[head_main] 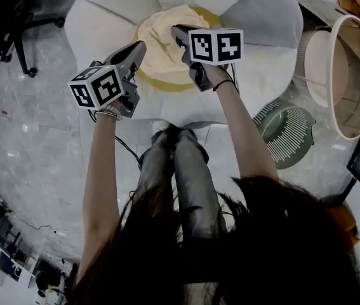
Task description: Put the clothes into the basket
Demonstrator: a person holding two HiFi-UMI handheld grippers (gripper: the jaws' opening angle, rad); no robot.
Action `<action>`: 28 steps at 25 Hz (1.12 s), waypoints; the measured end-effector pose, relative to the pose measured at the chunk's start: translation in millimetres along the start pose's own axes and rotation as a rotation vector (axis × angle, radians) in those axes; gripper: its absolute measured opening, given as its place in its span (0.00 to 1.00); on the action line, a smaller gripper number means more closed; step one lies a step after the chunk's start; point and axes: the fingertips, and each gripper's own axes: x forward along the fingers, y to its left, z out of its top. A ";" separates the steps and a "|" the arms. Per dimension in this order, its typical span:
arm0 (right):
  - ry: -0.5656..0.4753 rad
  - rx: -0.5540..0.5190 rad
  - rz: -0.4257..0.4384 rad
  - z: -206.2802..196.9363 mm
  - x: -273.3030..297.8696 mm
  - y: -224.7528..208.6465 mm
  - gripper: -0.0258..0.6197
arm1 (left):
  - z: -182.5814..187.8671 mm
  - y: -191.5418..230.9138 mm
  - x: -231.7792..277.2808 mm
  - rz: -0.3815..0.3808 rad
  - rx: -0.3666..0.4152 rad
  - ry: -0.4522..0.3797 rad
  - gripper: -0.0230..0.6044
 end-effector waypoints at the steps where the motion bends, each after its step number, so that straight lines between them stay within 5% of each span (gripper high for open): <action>1: 0.005 0.004 -0.001 -3.4 4.5 -1.6 0.06 | -2.1 4.0 1.8 -0.001 -0.001 0.004 0.05; 12: 0.034 0.023 -0.035 -35.7 37.5 -24.9 0.06 | -20.2 30.7 22.4 -0.025 0.023 0.035 0.05; 22: 0.044 0.081 -0.050 -50.9 63.7 -46.5 0.36 | -28.1 54.2 40.1 -0.037 0.034 0.048 0.05; 28: 0.045 0.076 -0.062 -55.2 75.6 -57.1 0.38 | -38.1 66.5 48.3 -0.039 0.014 0.039 0.05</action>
